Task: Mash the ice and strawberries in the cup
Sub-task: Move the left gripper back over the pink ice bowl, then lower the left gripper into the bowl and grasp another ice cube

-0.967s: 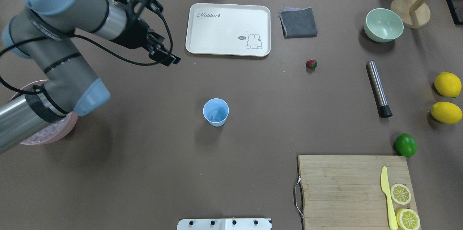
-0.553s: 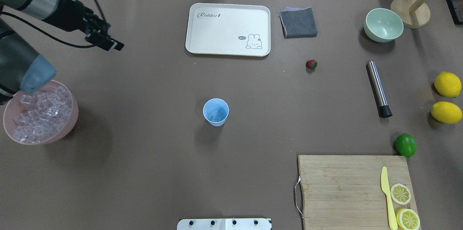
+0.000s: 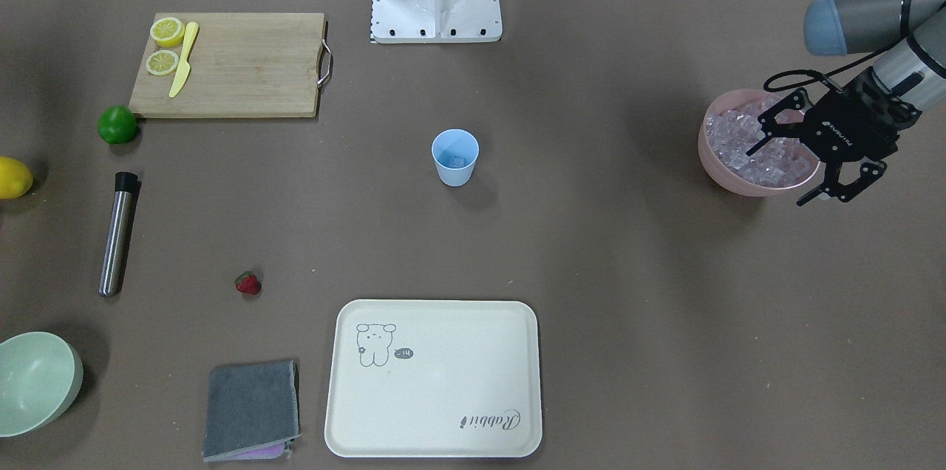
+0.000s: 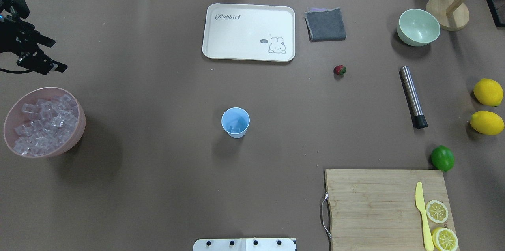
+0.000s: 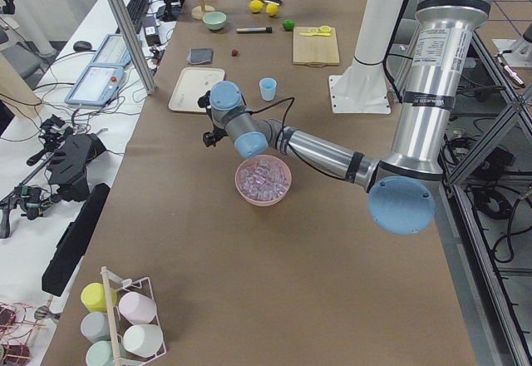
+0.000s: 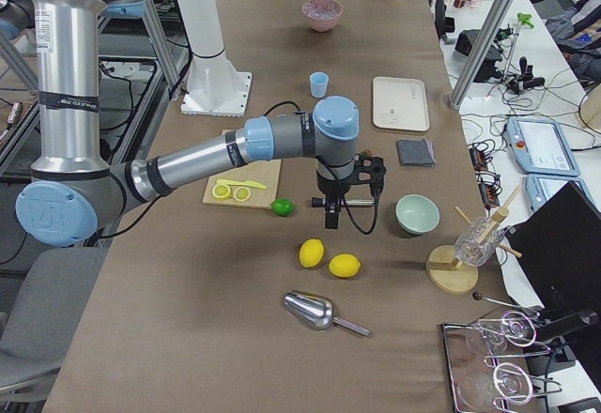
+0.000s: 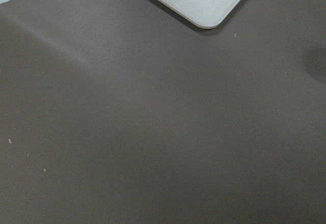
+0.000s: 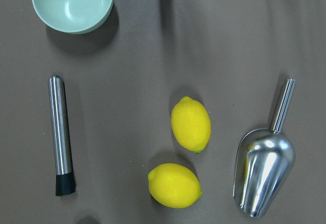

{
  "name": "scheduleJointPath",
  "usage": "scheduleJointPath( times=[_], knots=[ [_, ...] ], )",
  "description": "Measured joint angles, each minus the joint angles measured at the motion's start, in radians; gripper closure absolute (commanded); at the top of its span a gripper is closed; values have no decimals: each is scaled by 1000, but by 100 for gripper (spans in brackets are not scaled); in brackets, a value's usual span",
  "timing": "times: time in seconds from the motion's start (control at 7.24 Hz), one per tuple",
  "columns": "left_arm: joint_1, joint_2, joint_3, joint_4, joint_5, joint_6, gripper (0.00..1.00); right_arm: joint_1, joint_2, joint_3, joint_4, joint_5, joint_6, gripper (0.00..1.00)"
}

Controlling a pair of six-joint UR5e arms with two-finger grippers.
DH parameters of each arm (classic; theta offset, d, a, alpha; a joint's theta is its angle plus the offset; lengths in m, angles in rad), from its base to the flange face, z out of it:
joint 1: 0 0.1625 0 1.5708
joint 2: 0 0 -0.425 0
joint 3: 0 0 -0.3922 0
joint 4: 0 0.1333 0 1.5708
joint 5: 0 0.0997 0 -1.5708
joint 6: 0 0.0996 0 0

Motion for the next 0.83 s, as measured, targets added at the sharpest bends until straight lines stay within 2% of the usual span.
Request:
scheduleJointPath(
  times=[0.41, 0.83],
  knots=[
    [9, 112, -19, -1, 10, 145, 3, 0, -17, 1, 6, 5, -1, 0],
    [71, 164, -28, -5, 20, 186, 3, 0, -39, 1, 39, 5, -2, 0]
  ],
)
